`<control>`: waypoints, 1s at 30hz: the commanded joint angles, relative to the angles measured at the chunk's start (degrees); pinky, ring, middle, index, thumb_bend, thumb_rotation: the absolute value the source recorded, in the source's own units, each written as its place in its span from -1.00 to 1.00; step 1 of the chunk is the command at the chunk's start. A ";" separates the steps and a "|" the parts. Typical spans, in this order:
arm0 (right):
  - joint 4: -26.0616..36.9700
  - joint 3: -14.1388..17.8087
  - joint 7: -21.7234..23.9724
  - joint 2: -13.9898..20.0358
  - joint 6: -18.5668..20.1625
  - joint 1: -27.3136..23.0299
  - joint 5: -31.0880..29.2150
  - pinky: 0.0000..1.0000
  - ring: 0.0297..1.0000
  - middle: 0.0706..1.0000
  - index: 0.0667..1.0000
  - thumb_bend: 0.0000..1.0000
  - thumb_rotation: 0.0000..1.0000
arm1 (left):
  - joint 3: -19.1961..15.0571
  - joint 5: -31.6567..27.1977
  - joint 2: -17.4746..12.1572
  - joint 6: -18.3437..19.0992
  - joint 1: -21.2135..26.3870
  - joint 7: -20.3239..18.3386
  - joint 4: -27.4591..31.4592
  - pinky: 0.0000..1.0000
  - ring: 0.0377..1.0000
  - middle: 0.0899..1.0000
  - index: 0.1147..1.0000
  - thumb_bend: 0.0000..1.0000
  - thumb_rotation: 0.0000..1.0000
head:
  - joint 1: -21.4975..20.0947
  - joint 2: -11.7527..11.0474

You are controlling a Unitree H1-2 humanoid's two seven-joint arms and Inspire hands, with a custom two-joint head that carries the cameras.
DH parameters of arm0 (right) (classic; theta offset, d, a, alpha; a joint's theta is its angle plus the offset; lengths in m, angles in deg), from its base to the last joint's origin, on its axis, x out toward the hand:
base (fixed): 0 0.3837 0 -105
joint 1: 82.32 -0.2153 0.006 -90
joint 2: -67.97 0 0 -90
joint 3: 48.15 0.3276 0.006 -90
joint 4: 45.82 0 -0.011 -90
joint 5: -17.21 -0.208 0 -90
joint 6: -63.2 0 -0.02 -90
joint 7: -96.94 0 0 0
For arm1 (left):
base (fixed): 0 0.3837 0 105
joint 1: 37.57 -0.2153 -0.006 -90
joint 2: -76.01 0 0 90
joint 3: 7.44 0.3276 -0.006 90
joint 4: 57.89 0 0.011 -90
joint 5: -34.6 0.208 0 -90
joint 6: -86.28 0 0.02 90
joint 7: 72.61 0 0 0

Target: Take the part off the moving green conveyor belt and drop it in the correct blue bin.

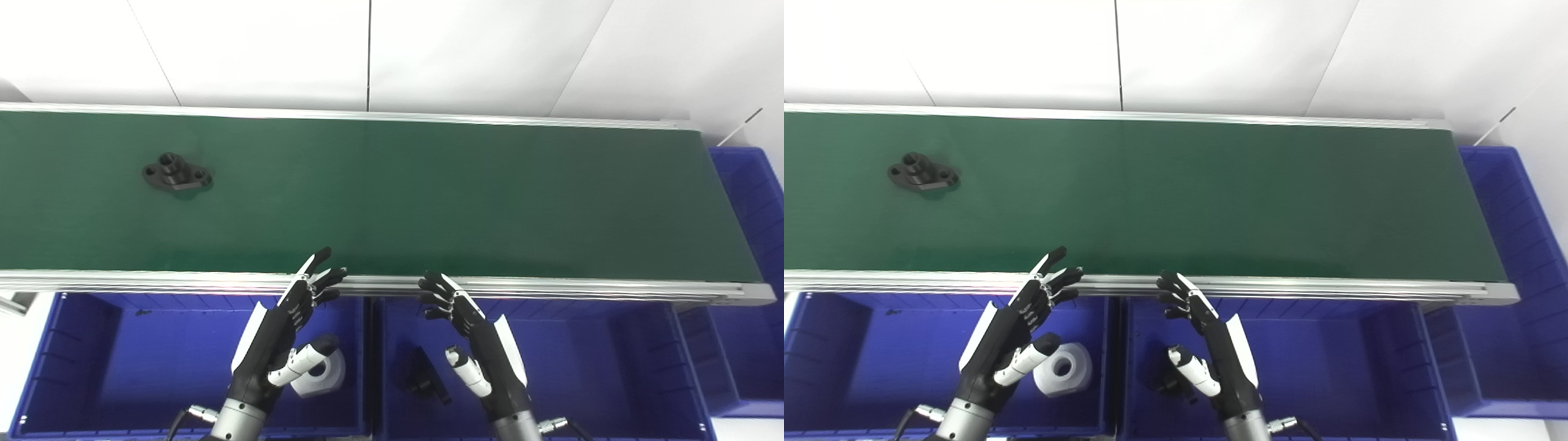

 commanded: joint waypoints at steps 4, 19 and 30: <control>1.53 -0.23 0.59 -0.05 -1.80 0.20 -0.83 0.42 0.56 0.65 0.71 0.79 0.96 | 0.08 0.48 0.15 -1.83 -0.74 0.53 1.96 0.64 0.74 0.67 0.88 0.42 0.49 | 0.10 0.25; 0.97 -0.08 0.18 -0.12 -2.66 0.13 -0.33 0.41 0.54 0.63 0.70 0.76 0.97 | -0.17 0.33 0.33 -3.25 -0.75 0.70 1.34 0.65 0.75 0.67 0.86 0.45 0.50 | -0.11 0.22; -0.21 -0.02 -0.55 0.04 -3.56 0.23 -0.08 0.42 0.56 0.65 0.72 0.76 0.98 | 0.06 0.83 0.33 -3.77 -0.76 0.68 -0.10 0.63 0.73 0.65 0.85 0.46 0.50 | 1.58 -2.45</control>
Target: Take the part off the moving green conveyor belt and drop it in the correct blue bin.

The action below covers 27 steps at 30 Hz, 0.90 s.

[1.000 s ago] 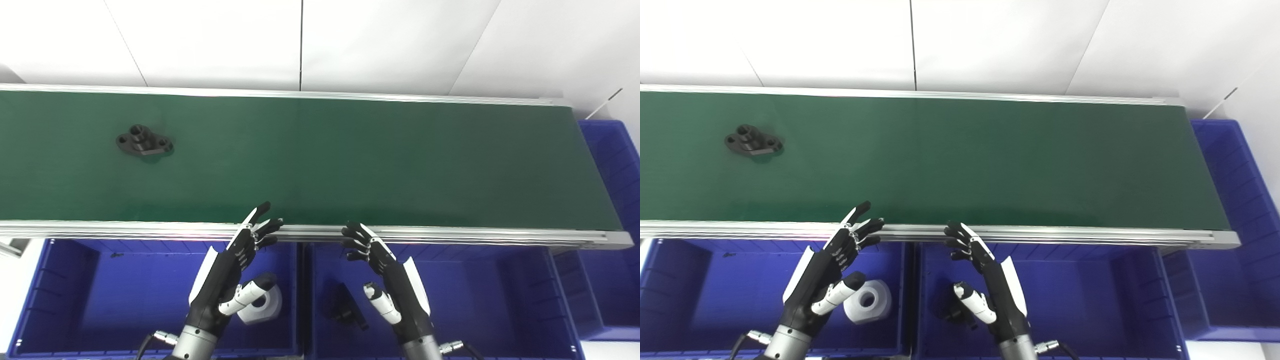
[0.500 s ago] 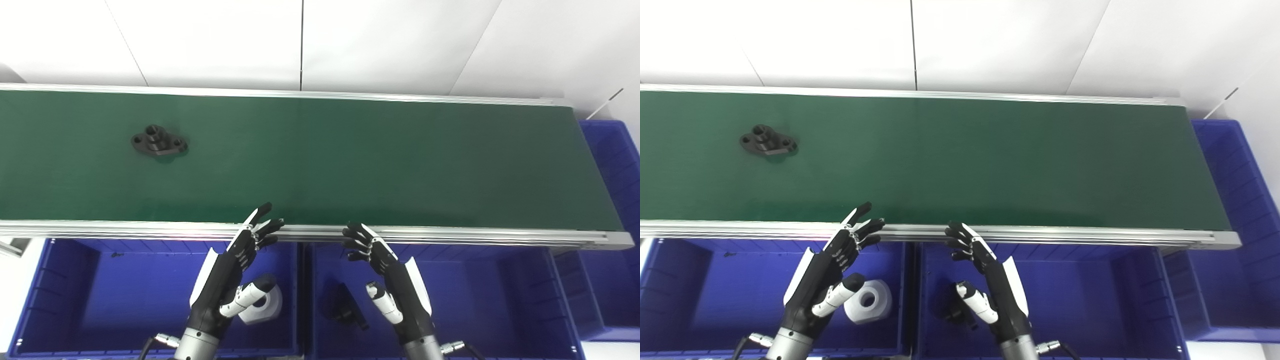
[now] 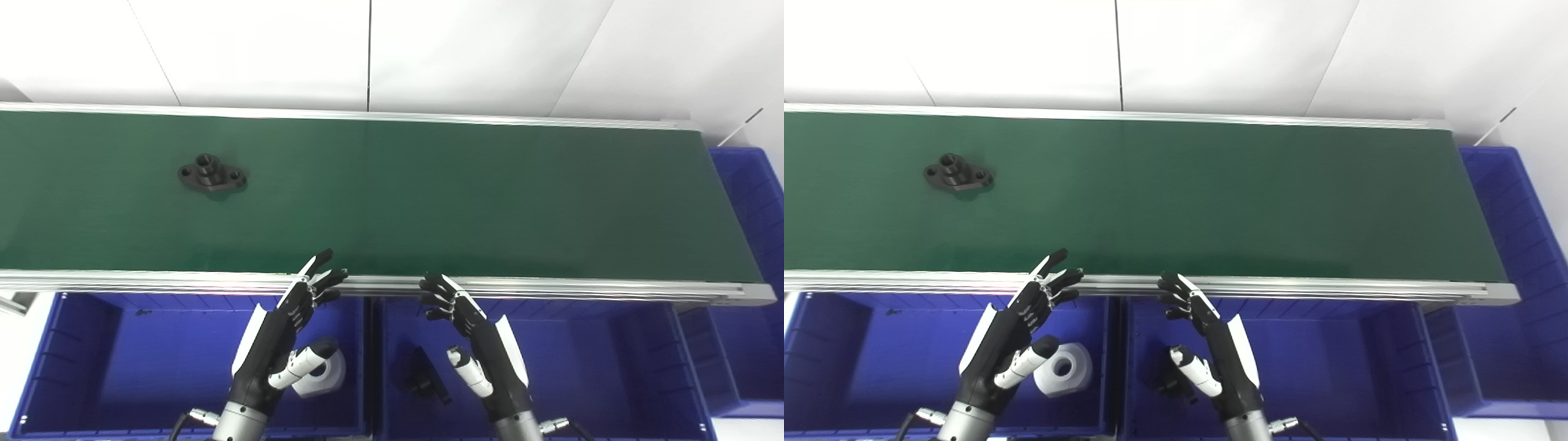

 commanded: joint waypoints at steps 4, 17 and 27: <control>-1.60 -0.78 -1.55 0.76 -3.79 -0.47 -0.94 0.41 0.55 0.65 0.72 0.72 0.96 | 0.13 1.12 0.42 -4.04 0.25 0.89 -2.55 0.61 0.72 0.63 0.82 0.52 0.50 | 1.25 -3.25; -6.73 -2.57 -5.33 3.79 -3.82 -3.24 -4.04 0.38 0.50 0.58 0.65 0.84 0.72 | 0.95 2.25 1.38 -9.20 2.74 2.56 -10.37 0.52 0.64 0.57 0.76 0.61 0.41 | 4.52 -11.75; -2.13 -3.02 -9.35 5.81 -3.82 -3.62 -2.20 0.28 0.49 0.62 0.67 0.58 0.42 | 2.48 3.09 1.83 -9.27 4.37 4.74 -12.11 0.42 0.57 0.55 0.69 0.70 0.42 | 4.57 -12.11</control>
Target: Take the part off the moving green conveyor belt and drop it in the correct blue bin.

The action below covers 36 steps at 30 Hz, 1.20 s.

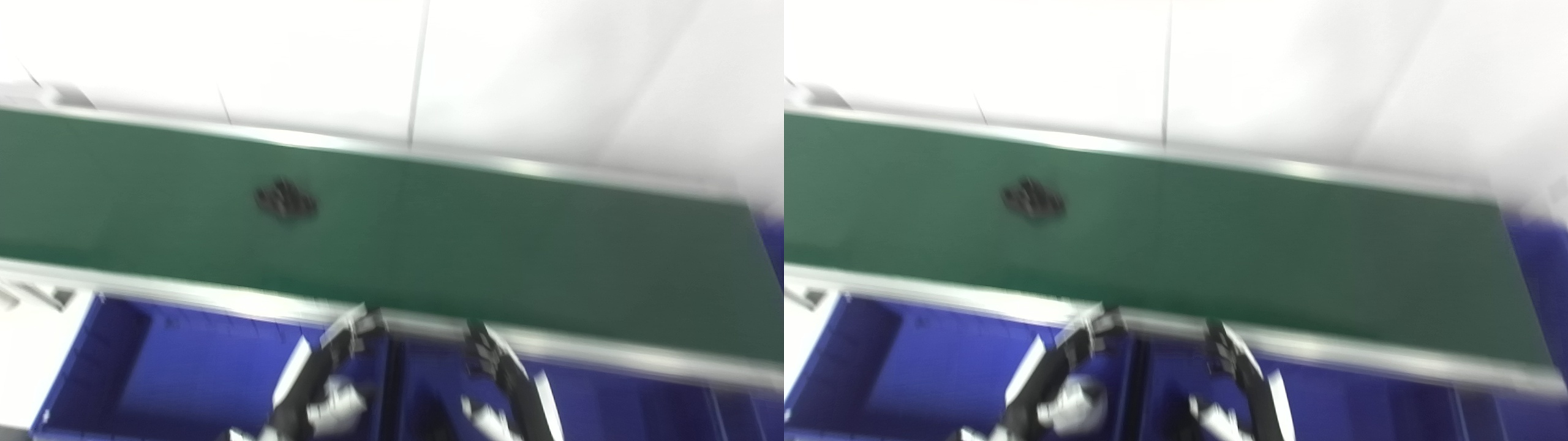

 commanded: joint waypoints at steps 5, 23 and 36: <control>5.81 -0.07 -0.47 1.29 -3.30 0.51 -1.71 0.29 0.49 0.62 0.69 0.53 0.28 | 1.14 0.26 0.87 -2.40 1.17 0.65 0.35 0.41 0.58 0.56 0.69 0.68 0.41 | -0.26 -0.55; 21.69 5.56 1.44 -0.77 0.61 -8.70 3.85 0.18 0.42 0.56 0.68 0.57 0.20 | 1.71 -1.14 0.06 -2.44 3.80 0.24 -2.69 0.38 0.56 0.60 0.65 0.67 0.34 | -0.95 -3.37; 20.46 10.82 10.71 -1.12 19.82 -24.26 20.79 0.24 0.52 0.68 0.73 0.52 0.17 | 1.98 -1.30 0.14 -2.42 3.21 0.37 -1.32 0.40 0.59 0.59 0.67 0.70 0.34 | -1.96 -0.95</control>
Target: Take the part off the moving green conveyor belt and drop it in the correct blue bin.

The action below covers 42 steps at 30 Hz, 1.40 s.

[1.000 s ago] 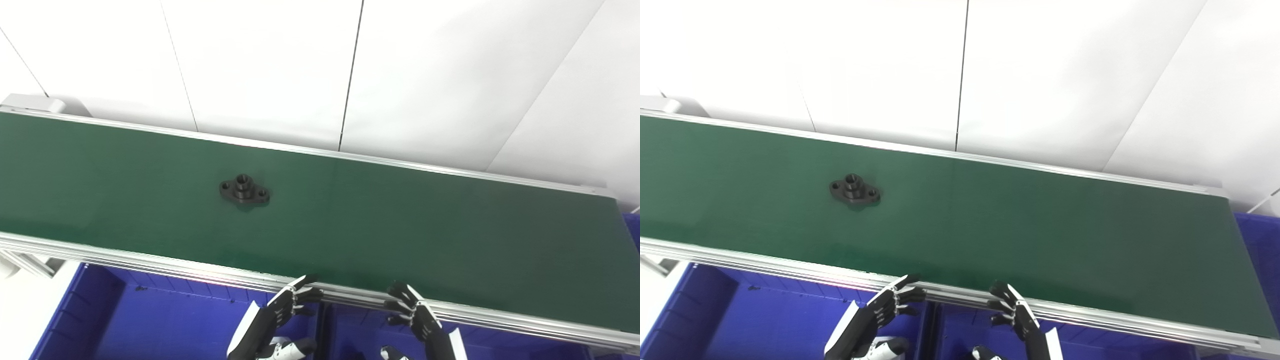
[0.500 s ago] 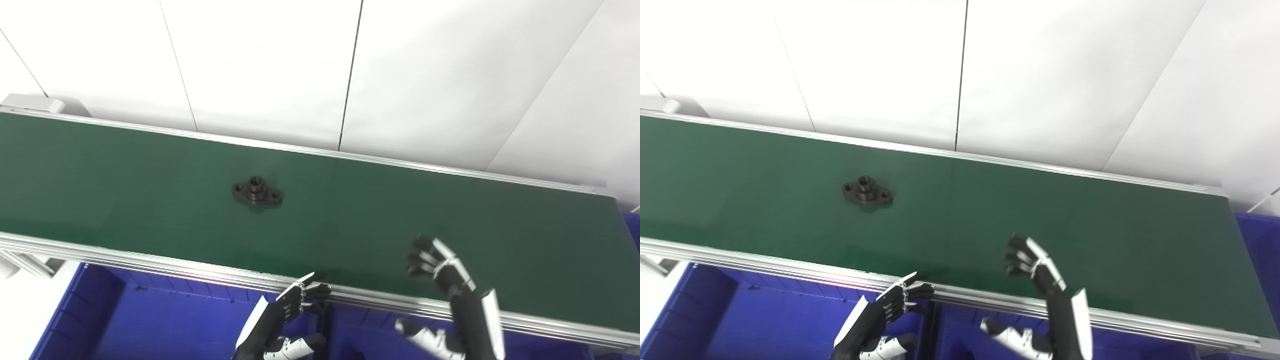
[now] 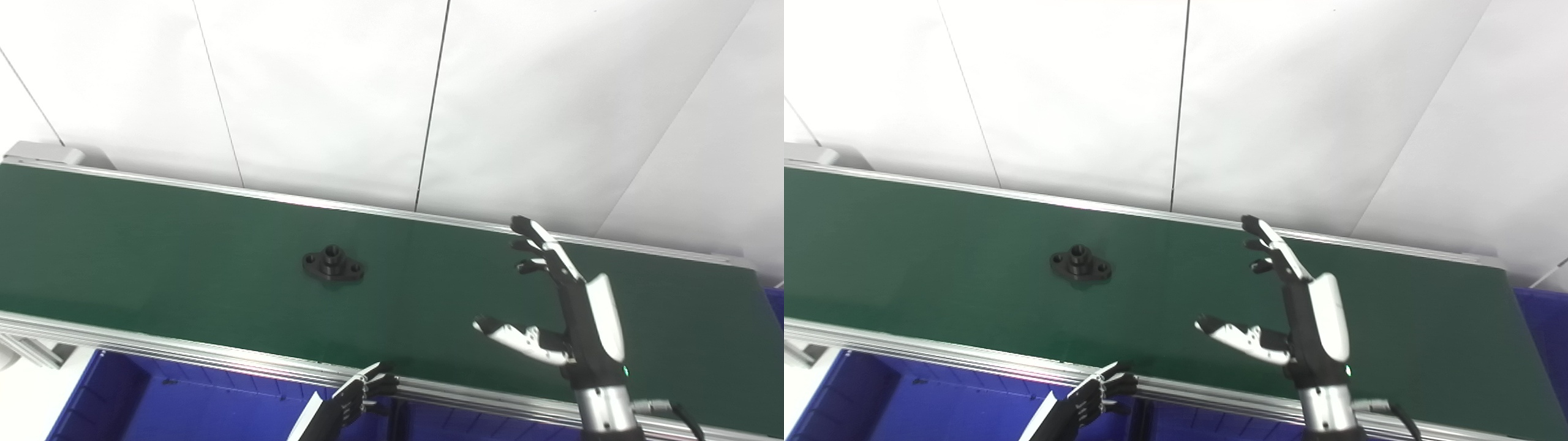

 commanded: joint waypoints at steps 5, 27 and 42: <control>-1.49 -1.04 6.18 0.41 9.16 -7.90 6.05 0.21 0.47 0.65 0.71 0.55 0.09 | 0.68 0.59 -0.03 -2.30 -1.17 0.80 2.58 0.41 0.60 0.58 0.70 0.69 0.39 | -0.59 1.38; -24.73 -12.45 7.66 -0.08 16.79 -25.01 23.06 0.03 0.38 0.55 0.65 0.65 0.07 | 1.03 0.83 0.90 -2.27 -1.97 0.40 3.94 0.45 0.61 0.57 0.71 0.70 0.41 | -0.11 2.57; -32.57 -17.96 8.15 -2.33 20.16 -28.95 26.53 0.05 0.36 0.54 0.63 0.69 0.12 | 1.36 2.50 1.56 -2.30 -1.50 0.39 3.20 0.43 0.63 0.61 0.75 0.68 0.43 | 0.84 2.40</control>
